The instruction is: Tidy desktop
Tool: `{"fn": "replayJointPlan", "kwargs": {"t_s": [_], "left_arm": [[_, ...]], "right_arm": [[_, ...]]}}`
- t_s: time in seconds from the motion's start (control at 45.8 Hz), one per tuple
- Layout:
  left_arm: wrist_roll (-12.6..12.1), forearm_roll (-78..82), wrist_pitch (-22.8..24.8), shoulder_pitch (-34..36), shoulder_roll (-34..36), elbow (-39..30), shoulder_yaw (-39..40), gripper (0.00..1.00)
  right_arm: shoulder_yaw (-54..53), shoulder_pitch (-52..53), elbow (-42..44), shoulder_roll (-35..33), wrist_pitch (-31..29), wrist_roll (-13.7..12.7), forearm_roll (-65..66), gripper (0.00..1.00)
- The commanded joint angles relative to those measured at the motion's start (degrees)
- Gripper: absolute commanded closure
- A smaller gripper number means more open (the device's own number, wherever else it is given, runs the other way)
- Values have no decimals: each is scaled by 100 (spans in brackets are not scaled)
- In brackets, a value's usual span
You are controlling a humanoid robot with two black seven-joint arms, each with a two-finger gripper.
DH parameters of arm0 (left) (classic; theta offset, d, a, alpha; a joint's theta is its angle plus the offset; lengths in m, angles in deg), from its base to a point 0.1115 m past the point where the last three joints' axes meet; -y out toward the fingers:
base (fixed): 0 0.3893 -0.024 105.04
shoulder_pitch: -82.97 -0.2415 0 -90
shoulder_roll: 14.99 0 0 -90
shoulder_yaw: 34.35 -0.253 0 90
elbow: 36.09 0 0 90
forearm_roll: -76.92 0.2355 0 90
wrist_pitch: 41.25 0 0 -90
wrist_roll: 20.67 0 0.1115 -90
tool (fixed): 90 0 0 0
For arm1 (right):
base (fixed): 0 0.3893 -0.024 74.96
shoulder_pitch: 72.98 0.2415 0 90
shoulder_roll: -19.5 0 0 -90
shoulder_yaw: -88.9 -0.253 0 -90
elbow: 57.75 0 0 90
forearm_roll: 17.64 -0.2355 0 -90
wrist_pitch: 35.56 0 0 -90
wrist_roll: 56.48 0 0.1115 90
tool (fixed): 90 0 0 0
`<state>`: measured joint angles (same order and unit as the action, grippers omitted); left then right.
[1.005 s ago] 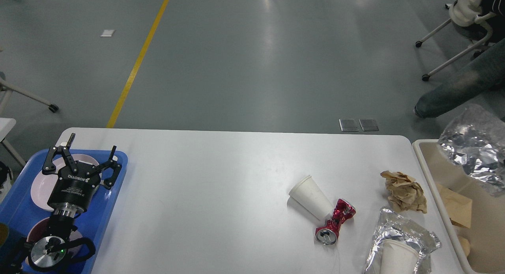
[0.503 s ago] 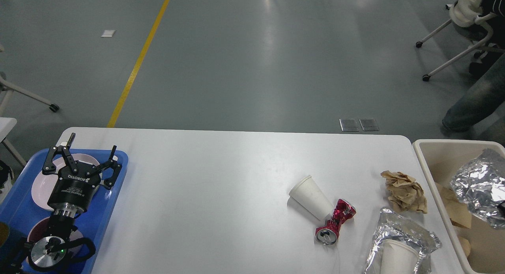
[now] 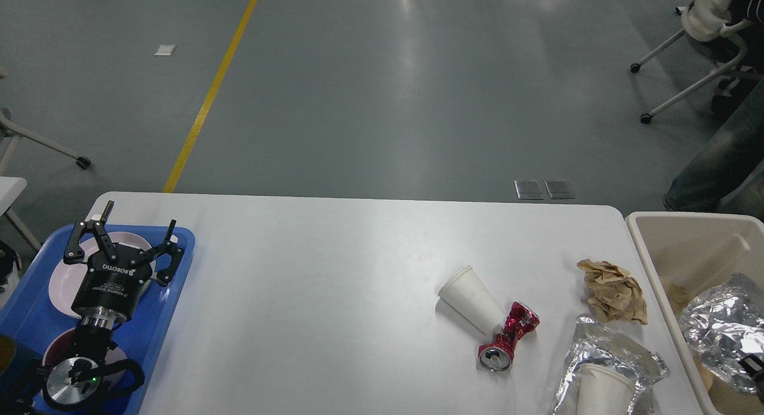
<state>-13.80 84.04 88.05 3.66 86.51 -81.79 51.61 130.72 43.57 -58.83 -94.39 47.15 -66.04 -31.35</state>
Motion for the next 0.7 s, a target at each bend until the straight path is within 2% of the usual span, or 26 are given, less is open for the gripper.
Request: {"fn": "replayJointPlan", "kwargs": {"t_s": [0.0,0.109,0.175,0.219,0.546,0.677], "left_arm": [[-2,0,-1,3,-7,0,0,3],[-2,0,8,3,1,0,0,3],[-2,0,8,3,1,0,0,3],[-2,0,-1,3,-7,0,0,3],[-2,0,-1,3,-7,0,0,3],[-2,0,-1,3,-7,0,0,3]], "right_arm": [[1,-36,-6,25,17,16,0,100],[19,-53,-24,34,245,42,0,39],[27,-53,-41,34,412,42,9,14],[36,-53,-50,34,447,42,9,4],[54,350,-357,-159,439,25,105,1],[115,1070,-1226,-669,404,-2,289,0]]}}
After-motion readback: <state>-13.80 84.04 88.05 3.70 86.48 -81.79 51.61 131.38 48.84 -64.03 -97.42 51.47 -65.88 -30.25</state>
